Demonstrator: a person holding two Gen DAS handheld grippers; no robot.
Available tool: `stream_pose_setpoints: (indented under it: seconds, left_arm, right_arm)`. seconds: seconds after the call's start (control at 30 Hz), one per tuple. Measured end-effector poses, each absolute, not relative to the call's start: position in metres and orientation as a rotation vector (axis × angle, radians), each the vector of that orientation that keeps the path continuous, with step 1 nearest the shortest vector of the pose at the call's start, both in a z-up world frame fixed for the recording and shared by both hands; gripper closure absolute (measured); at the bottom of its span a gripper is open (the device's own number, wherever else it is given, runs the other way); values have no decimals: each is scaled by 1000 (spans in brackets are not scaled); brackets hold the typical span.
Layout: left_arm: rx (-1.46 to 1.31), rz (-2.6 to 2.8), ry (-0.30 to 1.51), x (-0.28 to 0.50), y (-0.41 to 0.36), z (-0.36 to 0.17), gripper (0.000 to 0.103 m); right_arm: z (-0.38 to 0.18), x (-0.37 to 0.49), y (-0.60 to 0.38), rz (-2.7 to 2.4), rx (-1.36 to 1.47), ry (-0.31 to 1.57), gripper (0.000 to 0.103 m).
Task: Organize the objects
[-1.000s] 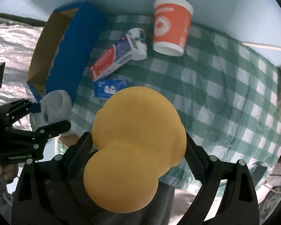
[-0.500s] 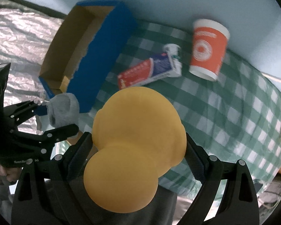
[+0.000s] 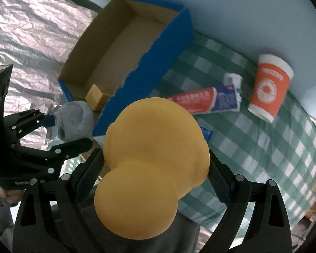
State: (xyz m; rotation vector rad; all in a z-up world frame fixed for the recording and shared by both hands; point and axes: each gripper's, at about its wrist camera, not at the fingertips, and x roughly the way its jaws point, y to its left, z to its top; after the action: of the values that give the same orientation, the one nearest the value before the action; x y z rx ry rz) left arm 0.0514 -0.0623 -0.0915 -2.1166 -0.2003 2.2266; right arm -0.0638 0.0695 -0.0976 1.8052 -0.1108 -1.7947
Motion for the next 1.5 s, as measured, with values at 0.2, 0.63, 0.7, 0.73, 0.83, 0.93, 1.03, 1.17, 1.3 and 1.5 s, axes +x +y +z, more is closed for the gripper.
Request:
stream_pose_setpoints:
  seconds: [0.2, 0.63, 0.7, 0.73, 0.83, 0.93, 1.03, 1.17, 1.3, 1.5]
  left_arm:
    - [-2130, 2260, -247, 49, -85, -89, 36]
    - [-2179, 2287, -366, 33, -133, -101, 36]
    - [-2187, 2282, -371, 31, -139, -105, 36]
    - [-2190, 2280, -374, 29, -142, -106, 36]
    - [-2199, 2280, -392, 27, -147, -110, 36]
    - [-2211, 2278, -401, 23, -155, -114, 36]
    - [-2221, 2278, -426, 19, -162, -118, 36]
    - [-2233, 2276, -462, 16, -172, -124, 36]
    - [-2249, 2279, -511, 12, -183, -131, 36]
    - [-2284, 2296, -549, 12, -192, -137, 33]
  right_arm:
    - [-92, -76, 44, -1780, 1781, -81, 10]
    - [-93, -110, -7, -1741, 1761, -47, 10]
    - [-95, -116, -16, -1741, 1761, -36, 10]
    - [-95, -117, -19, -1740, 1763, -35, 10]
    - [-97, -125, -28, -1731, 1767, -44, 10]
    - [-101, -132, -36, -1723, 1775, -48, 10]
    - [-103, -138, -45, -1720, 1780, -41, 10]
    - [-109, -147, -55, -1714, 1791, -56, 10]
    - [-115, -154, -66, -1717, 1796, -61, 10]
    - [-120, -160, -76, -1727, 1782, -101, 13]
